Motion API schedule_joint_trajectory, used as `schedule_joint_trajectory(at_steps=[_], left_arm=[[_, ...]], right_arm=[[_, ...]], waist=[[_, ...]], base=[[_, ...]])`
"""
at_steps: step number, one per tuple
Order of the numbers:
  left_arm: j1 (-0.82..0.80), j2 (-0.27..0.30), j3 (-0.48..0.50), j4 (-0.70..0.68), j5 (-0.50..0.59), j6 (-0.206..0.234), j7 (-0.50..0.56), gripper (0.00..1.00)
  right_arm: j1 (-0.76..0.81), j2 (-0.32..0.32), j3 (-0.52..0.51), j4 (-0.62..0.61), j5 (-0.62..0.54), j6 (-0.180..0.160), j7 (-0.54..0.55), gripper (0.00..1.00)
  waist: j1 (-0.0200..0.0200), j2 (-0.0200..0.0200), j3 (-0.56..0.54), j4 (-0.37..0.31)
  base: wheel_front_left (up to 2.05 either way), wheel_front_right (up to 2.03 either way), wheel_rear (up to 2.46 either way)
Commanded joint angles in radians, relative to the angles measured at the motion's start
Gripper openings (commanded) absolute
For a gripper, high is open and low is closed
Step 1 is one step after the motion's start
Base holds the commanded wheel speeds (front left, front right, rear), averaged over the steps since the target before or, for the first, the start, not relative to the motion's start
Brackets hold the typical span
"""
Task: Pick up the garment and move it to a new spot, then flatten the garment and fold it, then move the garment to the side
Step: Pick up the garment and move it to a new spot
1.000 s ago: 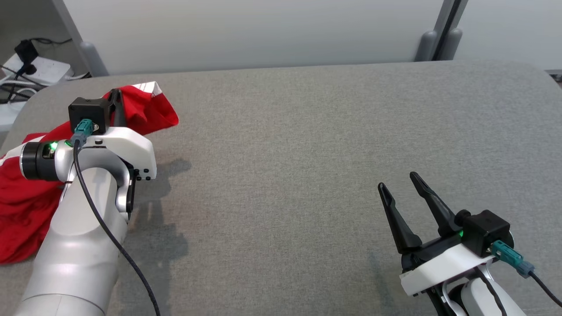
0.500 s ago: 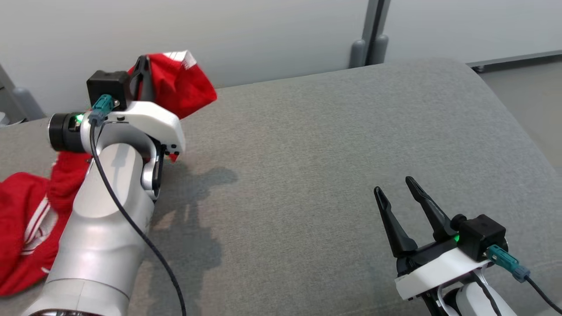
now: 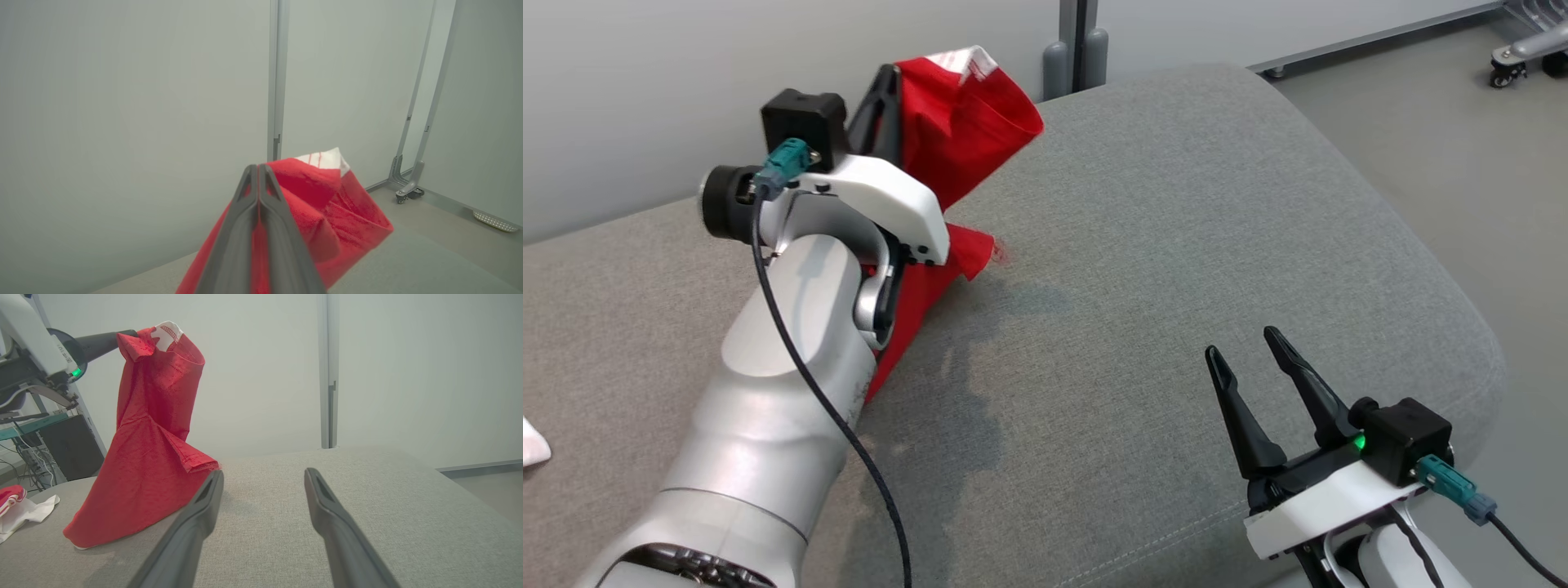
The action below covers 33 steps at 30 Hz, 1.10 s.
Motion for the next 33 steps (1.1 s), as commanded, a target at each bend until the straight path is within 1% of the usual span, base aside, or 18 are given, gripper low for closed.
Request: schedule_joint_trajectory(at_steps=[1,6,9,10,11,12,13,14,18,22,23,26,29,33], left_arm=[[-0.024,0.030,-0.017,-0.035,-0.033,0.002,-0.010,0.00],[0.032,0.029,-0.250,-0.079,-0.189,0.040,0.016,0.00],[0.081,0.029,-0.385,-0.105,-0.266,0.073,0.026,0.00],[0.104,0.029,-0.456,-0.113,-0.306,0.098,0.026,0.28],[0.110,0.029,-0.487,-0.115,-0.321,0.110,0.025,0.45],[0.115,0.029,-0.513,-0.117,-0.338,0.119,0.023,0.67],[0.116,0.029,-0.537,-0.120,-0.352,0.127,0.019,0.96],[0.116,0.029,-0.557,-0.121,-0.365,0.135,0.016,1.00],[0.105,0.029,-0.601,-0.131,-0.401,0.169,-0.002,1.00],[0.100,0.029,-0.581,-0.158,-0.399,0.199,-0.012,1.00],[0.100,0.029,-0.581,-0.158,-0.399,0.199,-0.012,1.00],[0.135,0.031,-0.512,-0.203,-0.343,0.219,-0.012,1.00],[0.202,0.053,-0.439,-0.260,-0.277,0.228,-0.013,1.00],[0.294,0.080,-0.367,-0.332,-0.185,0.249,-0.013,1.00]], right_arm=[[-0.032,0.009,0.020,-0.018,0.000,0.007,-0.013,1.00],[-0.039,0.017,0.016,-0.014,0.002,0.007,-0.013,1.00],[-0.040,0.022,0.012,-0.003,0.006,0.007,-0.013,1.00],[-0.042,0.024,0.010,0.000,0.008,0.007,-0.013,1.00],[-0.043,0.024,0.009,0.000,0.009,0.007,-0.013,1.00],[-0.044,0.025,0.009,-0.001,0.010,0.007,-0.013,1.00],[-0.045,0.025,0.009,0.000,0.010,0.007,-0.013,1.00],[-0.046,0.023,0.010,0.001,0.010,0.007,-0.013,1.00],[-0.045,0.018,0.005,0.005,0.005,0.007,-0.013,1.00],[-0.038,0.011,0.003,0.007,-0.001,0.007,-0.013,1.00],[-0.038,0.011,0.003,0.007,-0.001,0.007,-0.013,1.00],[-0.025,0.007,-0.005,0.007,0.000,0.007,-0.013,1.00],[-0.008,0.007,-0.006,0.010,0.007,0.007,-0.013,1.00],[0.013,0.004,-0.012,0.008,0.033,0.007,-0.013,1.00]], waist=[[0.0000,0.0000,0.006,-0.014],[0.0000,0.0000,0.021,-0.023],[0.0000,0.0000,0.032,-0.021],[0.0000,0.0000,0.041,-0.015],[0.0000,0.0000,0.046,-0.010],[0.0000,0.0000,0.049,-0.005],[0.0000,0.0000,0.052,0.000],[0.0000,0.0000,0.054,0.007],[0.0000,0.0000,0.046,0.039],[0.0000,0.0000,0.021,0.078],[0.0000,0.0000,0.021,0.078],[0.0000,0.0000,-0.003,0.115],[0.0000,0.0000,-0.029,0.154],[0.0000,0.0000,-0.060,0.212]], base=[[0.00,0.00,0.00],[0.00,0.00,0.00],[0.00,0.00,0.00],[0.00,0.00,0.00],[0.00,0.00,0.00],[0.00,0.00,0.00],[0.00,0.00,0.00],[0.00,0.00,0.00],[0.00,0.00,0.00],[0.00,0.00,0.00],[0.00,0.00,0.00],[0.00,0.00,0.00],[0.00,0.00,0.00],[0.00,0.00,0.00]])
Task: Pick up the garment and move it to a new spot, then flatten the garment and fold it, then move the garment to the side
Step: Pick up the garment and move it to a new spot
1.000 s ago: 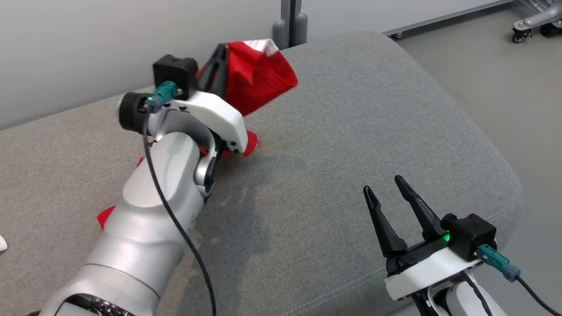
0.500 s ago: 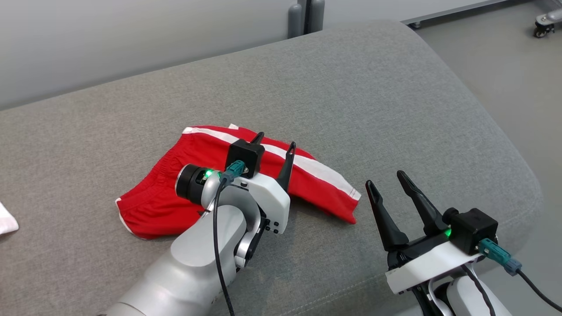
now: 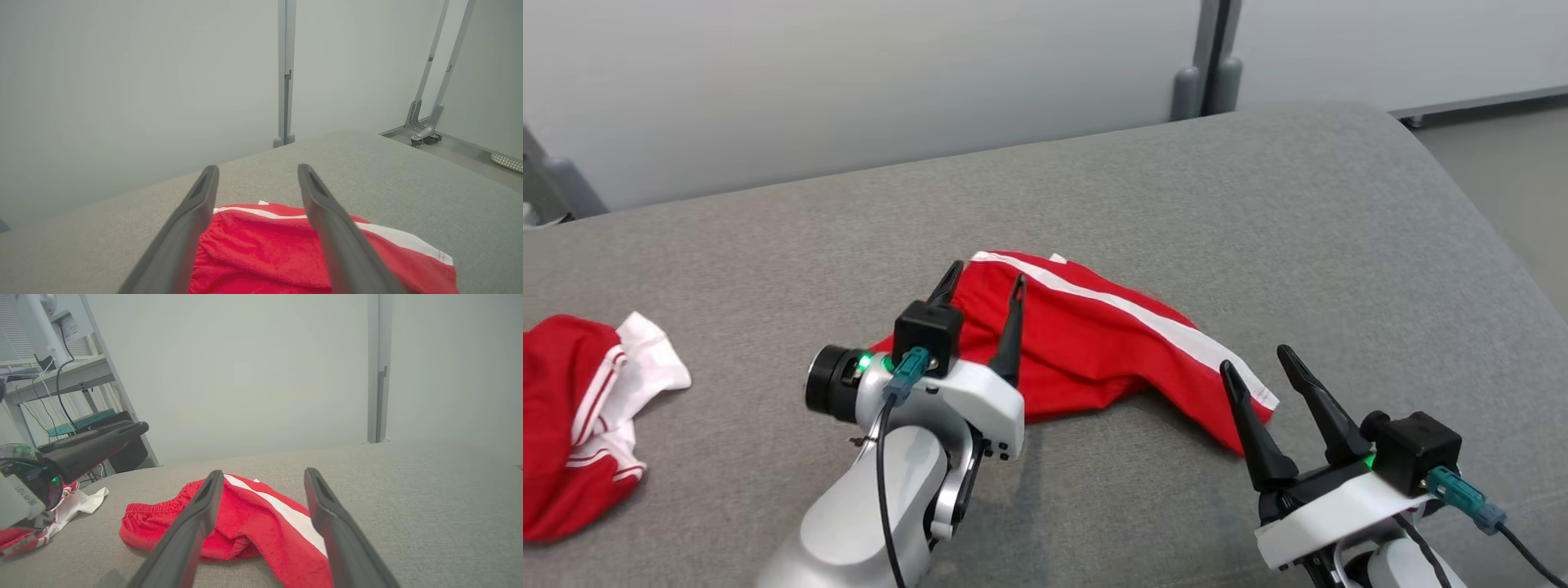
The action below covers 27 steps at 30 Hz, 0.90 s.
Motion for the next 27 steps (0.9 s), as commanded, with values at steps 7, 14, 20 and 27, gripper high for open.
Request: schedule_joint_trajectory(at_steps=[7,14,20,27], left_arm=[[0.156,0.034,0.174,-0.167,0.094,0.020,-0.013,1.00],[0.290,0.047,0.263,-0.252,0.148,0.001,-0.013,1.00],[0.404,0.084,0.343,-0.346,0.203,-0.008,-0.013,1.00],[0.567,0.108,0.465,-0.462,0.241,-0.047,-0.013,1.00]], right_arm=[[0.032,-0.023,-0.019,-0.023,-0.005,0.007,-0.013,1.00],[0.081,-0.047,-0.032,-0.002,-0.027,0.007,-0.013,1.00],[0.099,-0.063,-0.053,-0.007,-0.024,0.007,-0.013,1.00],[0.135,-0.050,-0.105,-0.024,-0.016,0.007,-0.013,1.00]], waist=[[0.0000,-0.0001,-0.088,0.122],[0.0000,-0.0001,-0.136,0.198],[0.0000,-0.0001,-0.159,0.221],[0.0000,-0.0001,-0.195,0.222]], base=[[0.00,0.00,0.00],[0.00,0.00,0.00],[0.00,0.00,0.00],[0.00,0.00,0.00]])
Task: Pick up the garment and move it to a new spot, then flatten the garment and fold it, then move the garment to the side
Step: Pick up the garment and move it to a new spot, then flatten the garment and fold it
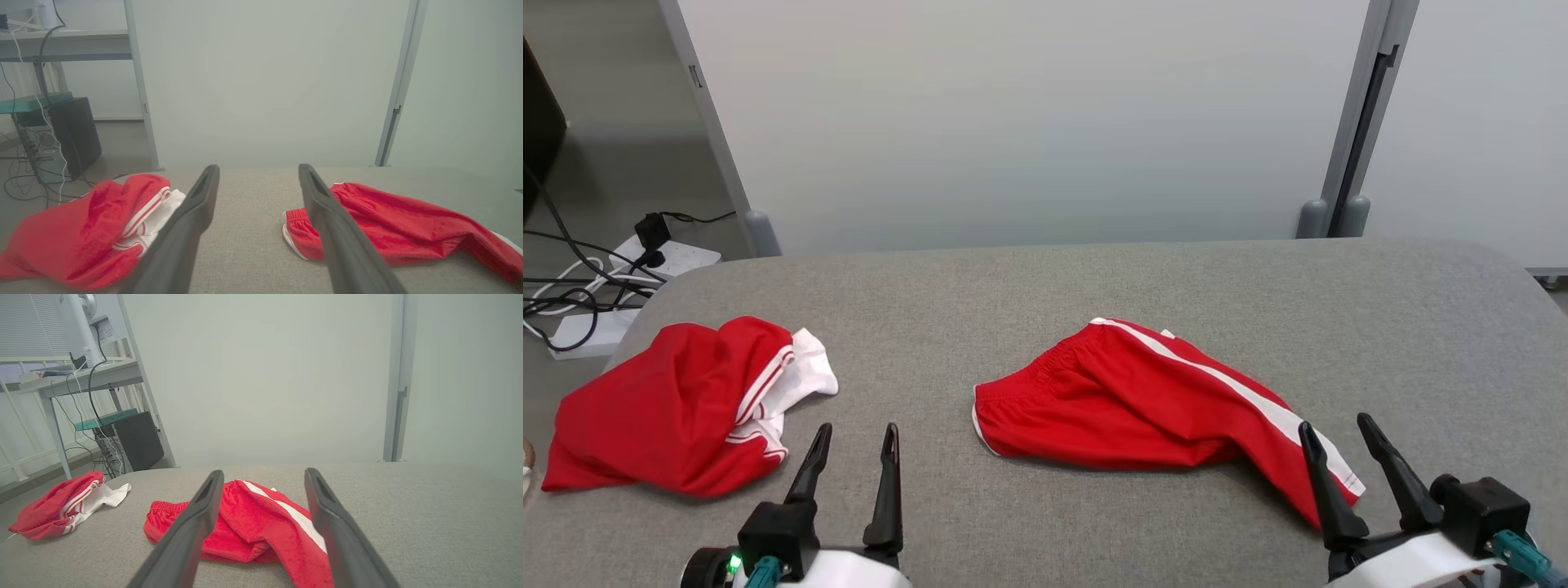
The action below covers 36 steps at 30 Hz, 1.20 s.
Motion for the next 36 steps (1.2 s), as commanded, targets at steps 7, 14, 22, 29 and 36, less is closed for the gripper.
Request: schedule_joint_trajectory(at_steps=[7,14,22,29,36], left_arm=[[0.089,0.010,0.099,-0.099,0.100,-0.063,-0.013,1.00],[0.179,-0.035,0.181,-0.098,0.161,-0.091,-0.013,1.00],[0.218,-0.089,0.223,-0.063,0.214,-0.142,-0.013,1.00],[0.201,-0.112,0.239,-0.047,0.233,-0.160,-0.013,1.00],[0.180,-0.123,0.265,-0.042,0.230,-0.164,-0.013,1.00]], right_arm=[[0.040,0.011,0.008,-0.038,-0.014,0.007,-0.013,1.00],[0.103,0.016,-0.003,-0.020,-0.042,0.007,-0.013,1.00],[0.133,0.023,-0.006,-0.014,-0.062,0.007,-0.013,1.00],[0.125,0.018,0.005,-0.010,-0.060,0.007,-0.013,1.00],[0.114,0.011,0.008,-0.009,-0.069,0.007,-0.013,1.00]], waist=[[0.0000,0.0000,-0.029,0.002],[0.0000,0.0000,-0.044,0.007],[0.0000,0.0000,-0.038,0.003],[0.0000,0.0000,-0.030,-0.006],[0.0000,0.0000,-0.025,-0.020]], base=[[0.00,0.00,0.00],[0.00,0.00,0.00],[0.00,0.00,0.00],[0.00,0.00,0.00],[0.00,0.00,0.00]])
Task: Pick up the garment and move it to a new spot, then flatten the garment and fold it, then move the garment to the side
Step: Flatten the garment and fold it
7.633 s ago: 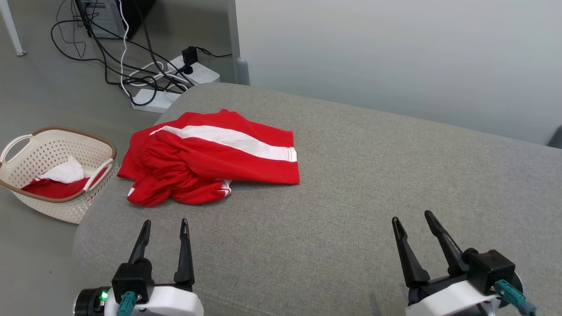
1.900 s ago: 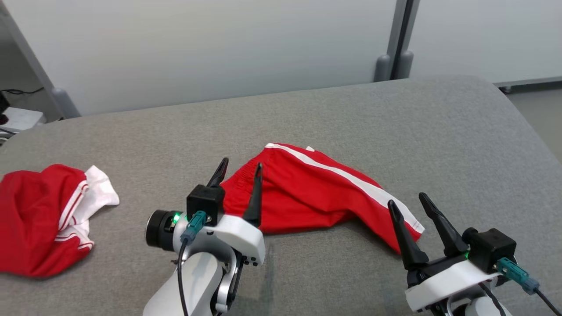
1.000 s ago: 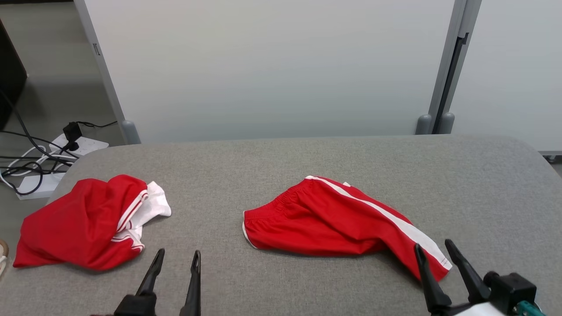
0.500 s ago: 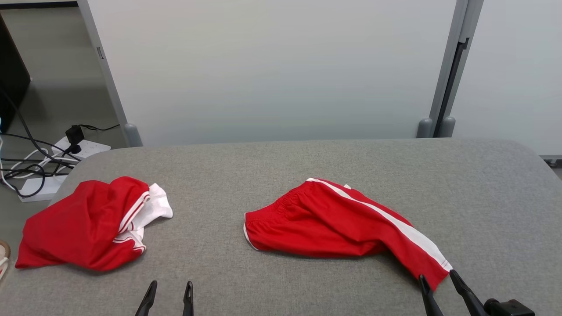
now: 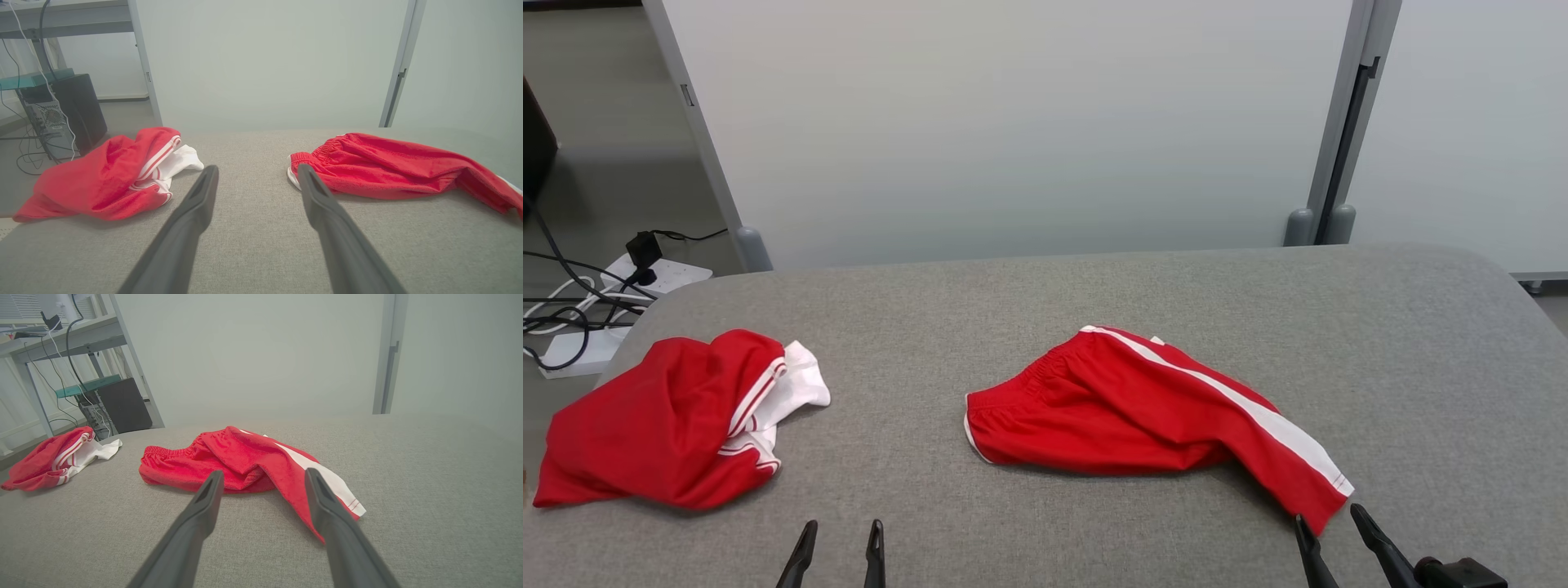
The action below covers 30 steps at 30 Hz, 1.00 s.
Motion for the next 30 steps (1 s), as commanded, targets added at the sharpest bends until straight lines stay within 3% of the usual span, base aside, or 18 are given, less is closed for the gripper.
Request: schedule_joint_trajectory(at_steps=[1,14,22,30], left_arm=[[-0.064,0.002,0.041,-0.018,0.001,-0.002,-0.010,1.00],[-0.247,-0.003,-0.012,0.061,-0.080,0.006,-0.010,1.00],[-0.496,-0.003,-0.089,0.220,-0.130,0.019,-0.007,1.00],[-0.754,-0.003,-0.117,0.382,-0.155,0.028,0.076,1.00]], right_arm=[[-0.043,-0.016,0.017,-0.023,-0.006,0.007,-0.013,1.00],[-0.072,-0.011,0.020,-0.023,-0.002,0.007,-0.013,1.00],[-0.122,-0.013,0.032,-0.042,0.006,0.007,-0.013,1.00],[-0.197,-0.020,0.060,-0.044,0.013,0.007,-0.013,1.00]], waist=[[0.0000,-0.0001,0.002,-0.003],[0.0000,-0.0001,0.066,-0.030],[0.0000,-0.0001,0.156,-0.085],[0.0000,-0.0001,0.274,-0.141]], base=[[0.00,0.00,0.00],[0.00,0.00,0.00],[0.00,0.00,0.00],[0.00,0.00,0.00]])
